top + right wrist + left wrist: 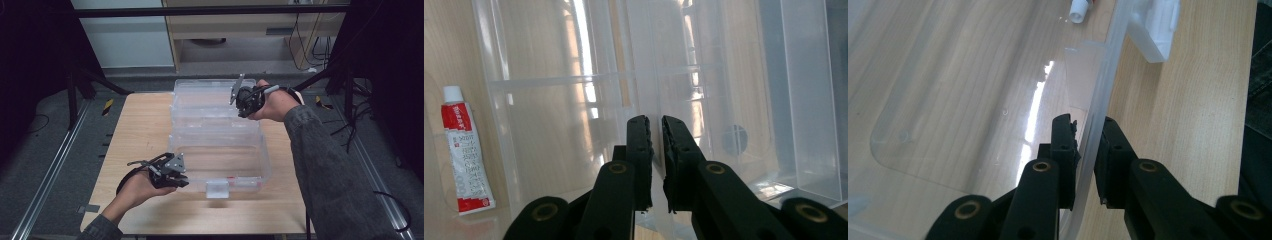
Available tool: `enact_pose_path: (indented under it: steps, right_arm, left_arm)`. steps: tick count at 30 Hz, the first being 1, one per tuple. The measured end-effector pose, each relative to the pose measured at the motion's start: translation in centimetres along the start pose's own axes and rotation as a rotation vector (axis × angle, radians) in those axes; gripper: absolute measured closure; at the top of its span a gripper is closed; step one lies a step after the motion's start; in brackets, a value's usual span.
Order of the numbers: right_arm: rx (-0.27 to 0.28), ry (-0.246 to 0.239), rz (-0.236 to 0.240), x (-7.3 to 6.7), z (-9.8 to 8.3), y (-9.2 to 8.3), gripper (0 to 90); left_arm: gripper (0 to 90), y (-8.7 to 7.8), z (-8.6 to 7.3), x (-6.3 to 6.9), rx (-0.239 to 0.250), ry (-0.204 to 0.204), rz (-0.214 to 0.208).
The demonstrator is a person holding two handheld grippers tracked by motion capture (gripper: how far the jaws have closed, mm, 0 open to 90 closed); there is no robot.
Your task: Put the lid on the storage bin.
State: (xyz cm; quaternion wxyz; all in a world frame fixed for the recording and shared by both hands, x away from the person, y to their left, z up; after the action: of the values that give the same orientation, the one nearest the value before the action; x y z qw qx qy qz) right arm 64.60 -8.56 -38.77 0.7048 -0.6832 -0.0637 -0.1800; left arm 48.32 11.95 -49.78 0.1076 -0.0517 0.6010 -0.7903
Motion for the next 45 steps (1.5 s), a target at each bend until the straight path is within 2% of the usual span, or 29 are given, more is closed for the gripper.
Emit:
enact_pose_path:
  steps: [2, 3, 4, 5, 7, 13, 18, 29, 39, 45]
  right_arm:
    - [-0.001, -0.001, 0.0, 0.0, 0.0, 0.0, 83.3]
    - [-0.002, -0.004, 0.002, -0.1, 0.1, -0.1, 84.1]
    - [-0.002, -0.004, 0.002, -0.1, 0.1, -0.1, 84.1]
    - [0.001, -0.009, 0.003, -0.3, 0.2, -0.3, 85.1]
    - [0.001, -0.019, -0.001, -0.5, 0.2, -0.5, 86.2]
    - [0.026, -0.029, 0.013, -1.3, 0.4, -1.2, 88.1]
    - [0.025, -0.048, 0.017, -2.1, 0.4, -1.9, 88.4]
    - [0.065, -0.084, -0.004, -5.2, -0.2, -3.4, 88.7]
    - [0.082, -0.097, -0.033, -6.9, -0.7, -3.8, 88.3]
    - [0.082, -0.111, -0.008, -7.5, -0.9, -3.9, 88.4]
  left_arm:
    - [80.0, 0.0, 0.1, -0.1, 0.004, 0.004, 0.01]
    - [80.1, 0.0, 0.1, 0.0, 0.007, 0.013, 0.032]
    - [80.1, 0.0, 0.1, 0.0, 0.007, 0.013, 0.032]
    - [80.0, -0.1, 0.1, -0.1, 0.006, 0.017, 0.049]
    - [79.8, 0.0, 0.1, -0.1, 0.011, 0.011, 0.061]
    - [79.4, 0.1, 0.0, 0.0, 0.007, -0.008, 0.067]
    - [79.1, 0.1, 0.0, 0.0, 0.007, -0.018, 0.069]
    - [77.5, 0.2, 0.2, -0.2, 0.017, -0.037, 0.089]
    - [76.4, 0.3, 0.2, -0.2, 0.021, -0.043, 0.096]
    - [76.1, 0.4, 0.3, -0.2, 0.028, -0.047, 0.1]
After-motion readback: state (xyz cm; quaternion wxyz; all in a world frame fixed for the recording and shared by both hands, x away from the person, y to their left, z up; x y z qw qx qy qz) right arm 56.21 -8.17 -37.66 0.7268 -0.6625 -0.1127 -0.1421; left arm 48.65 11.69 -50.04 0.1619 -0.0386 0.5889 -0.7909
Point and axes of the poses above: each handheld gripper's, and its own axes: y roughly forward along the jaws, z roughly out of its top, x roughly to its right, the point moved 10 cm from there along y, roughly forward along the jaws, and after that the axes turned 15 degrees about -x, right-handed, at the moved point
